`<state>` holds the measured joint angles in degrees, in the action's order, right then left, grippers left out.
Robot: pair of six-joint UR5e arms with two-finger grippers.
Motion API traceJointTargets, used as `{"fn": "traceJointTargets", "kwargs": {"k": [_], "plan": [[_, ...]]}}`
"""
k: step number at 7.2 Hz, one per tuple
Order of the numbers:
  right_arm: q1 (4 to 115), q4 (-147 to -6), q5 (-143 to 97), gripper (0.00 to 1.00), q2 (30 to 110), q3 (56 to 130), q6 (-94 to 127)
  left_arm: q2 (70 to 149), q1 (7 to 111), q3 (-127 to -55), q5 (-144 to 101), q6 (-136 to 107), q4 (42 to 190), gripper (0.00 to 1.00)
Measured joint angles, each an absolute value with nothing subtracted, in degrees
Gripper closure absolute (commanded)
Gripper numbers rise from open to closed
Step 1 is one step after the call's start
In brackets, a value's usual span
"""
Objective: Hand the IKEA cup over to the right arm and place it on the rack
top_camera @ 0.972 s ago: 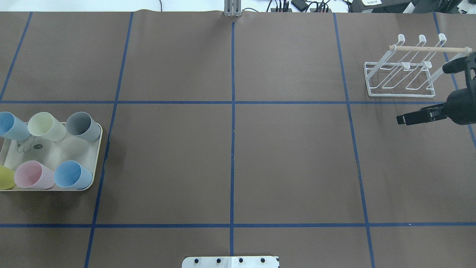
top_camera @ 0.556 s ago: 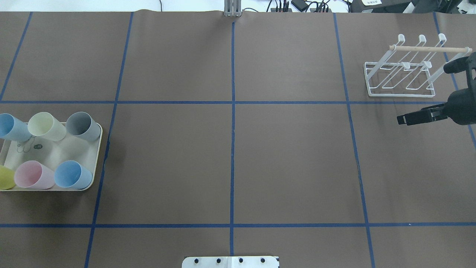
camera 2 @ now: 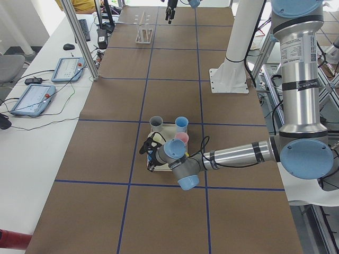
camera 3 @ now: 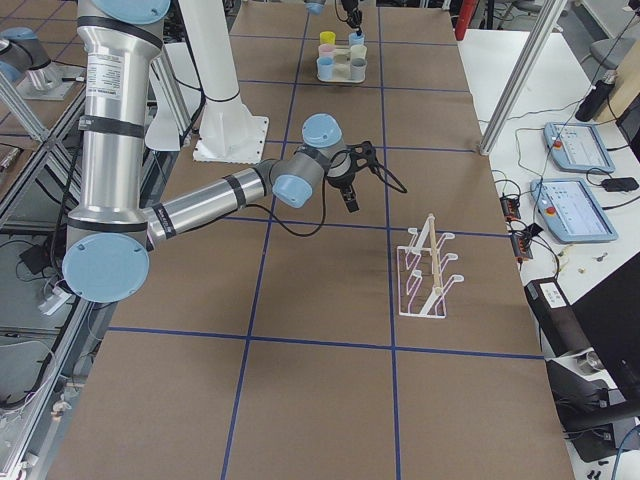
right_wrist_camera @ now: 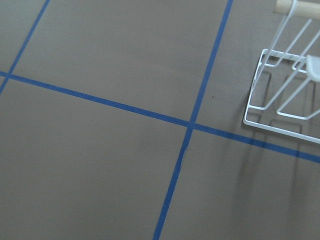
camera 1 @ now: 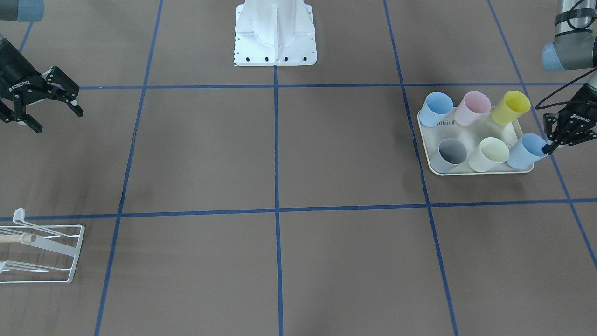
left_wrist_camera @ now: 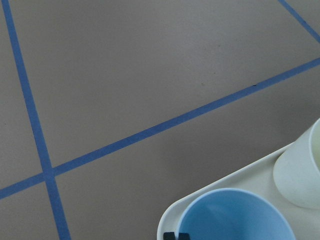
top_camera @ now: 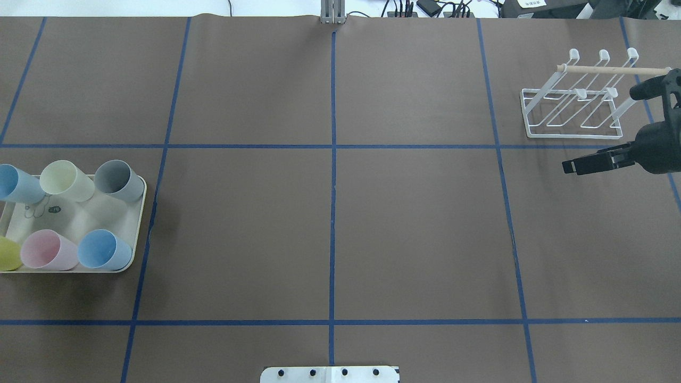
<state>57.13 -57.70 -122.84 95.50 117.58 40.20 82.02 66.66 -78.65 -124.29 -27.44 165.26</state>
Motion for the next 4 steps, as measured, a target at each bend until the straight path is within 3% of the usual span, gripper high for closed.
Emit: {"fn": "traceJointTargets", "kwargs": {"k": [4], "plan": [[56.87,-49.78,-123.7,0.02,88.17,114.55,31.39,82.59,77.01,-80.87,-132.72,-26.83,163.69,1.0]]}}
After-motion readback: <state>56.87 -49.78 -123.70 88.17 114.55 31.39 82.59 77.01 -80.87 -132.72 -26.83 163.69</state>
